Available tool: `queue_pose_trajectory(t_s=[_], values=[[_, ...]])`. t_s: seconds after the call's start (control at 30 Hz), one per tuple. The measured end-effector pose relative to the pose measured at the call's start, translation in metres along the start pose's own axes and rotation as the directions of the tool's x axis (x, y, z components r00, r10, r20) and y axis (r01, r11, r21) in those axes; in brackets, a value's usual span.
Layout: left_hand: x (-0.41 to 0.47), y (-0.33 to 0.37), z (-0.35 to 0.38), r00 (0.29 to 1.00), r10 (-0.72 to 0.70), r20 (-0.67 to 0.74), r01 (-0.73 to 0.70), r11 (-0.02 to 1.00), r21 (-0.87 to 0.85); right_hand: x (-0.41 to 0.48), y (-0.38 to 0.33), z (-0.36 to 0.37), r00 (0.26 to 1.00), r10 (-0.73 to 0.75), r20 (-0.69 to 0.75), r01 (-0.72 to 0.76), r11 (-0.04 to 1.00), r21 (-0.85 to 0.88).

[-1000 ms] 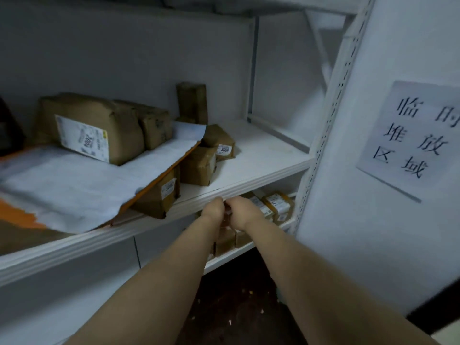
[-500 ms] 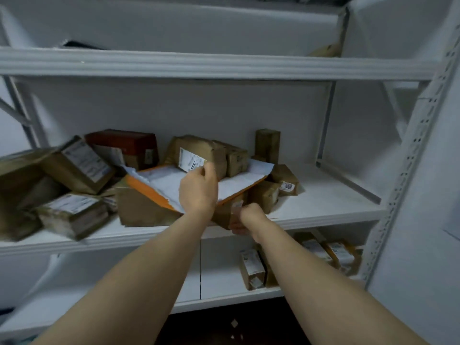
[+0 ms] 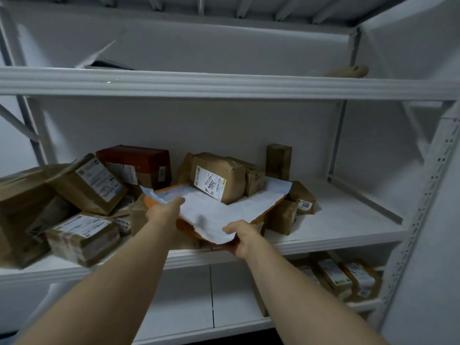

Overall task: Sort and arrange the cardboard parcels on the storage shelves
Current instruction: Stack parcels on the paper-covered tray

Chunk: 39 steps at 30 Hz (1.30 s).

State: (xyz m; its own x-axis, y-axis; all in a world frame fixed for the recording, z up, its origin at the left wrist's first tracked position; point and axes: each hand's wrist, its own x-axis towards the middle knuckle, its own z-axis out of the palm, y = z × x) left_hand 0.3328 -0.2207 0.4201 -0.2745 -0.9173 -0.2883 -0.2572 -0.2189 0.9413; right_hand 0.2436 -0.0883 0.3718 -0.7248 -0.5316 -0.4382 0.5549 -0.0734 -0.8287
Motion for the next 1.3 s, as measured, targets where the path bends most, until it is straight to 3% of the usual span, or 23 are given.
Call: queue_pose_trajectory(t_s=[0.1, 0.27, 0.4, 0.73, 0.9, 1.1, 1.3], values=[[0.008, -0.007, 0.002, 0.99, -0.08, 0.119, 0.102, 0.975, -0.197, 0.014, 0.003, 0.007, 0.997, 0.0, -0.078, 0.008, 0.994, 0.11], [0.027, -0.016, 0.003, 0.969, -0.138, 0.207, 0.2, 0.927, -0.317, 0.035, 0.011, 0.012, 0.976, -0.024, -0.215, 0.073, 0.972, 0.222], [0.034, -0.019, 0.003, 0.966, -0.145, 0.215, 0.21, 0.923, -0.323, 0.006, 0.007, 0.019, 0.955, -0.013, -0.295, 0.088, 0.967, 0.241], [0.006, -0.009, 0.016, 0.98, -0.065, 0.191, 0.128, 0.93, -0.344, -0.032, -0.009, 0.003, 0.941, -0.096, -0.326, 0.181, 0.954, 0.24], [-0.031, 0.002, 0.035, 0.952, -0.02, 0.305, 0.136, 0.922, -0.363, -0.045, -0.034, -0.031, 0.939, -0.132, -0.319, 0.219, 0.942, 0.254], [-0.069, 0.008, 0.079, 0.895, 0.014, 0.446, 0.176, 0.908, -0.38, -0.056, -0.059, -0.1, 0.904, -0.232, -0.358, 0.283, 0.954, 0.097], [-0.128, -0.002, 0.131, 0.847, -0.065, 0.527, 0.256, 0.92, -0.298, -0.088, -0.075, -0.18, 0.889, -0.218, -0.403, 0.317, 0.928, 0.198]])
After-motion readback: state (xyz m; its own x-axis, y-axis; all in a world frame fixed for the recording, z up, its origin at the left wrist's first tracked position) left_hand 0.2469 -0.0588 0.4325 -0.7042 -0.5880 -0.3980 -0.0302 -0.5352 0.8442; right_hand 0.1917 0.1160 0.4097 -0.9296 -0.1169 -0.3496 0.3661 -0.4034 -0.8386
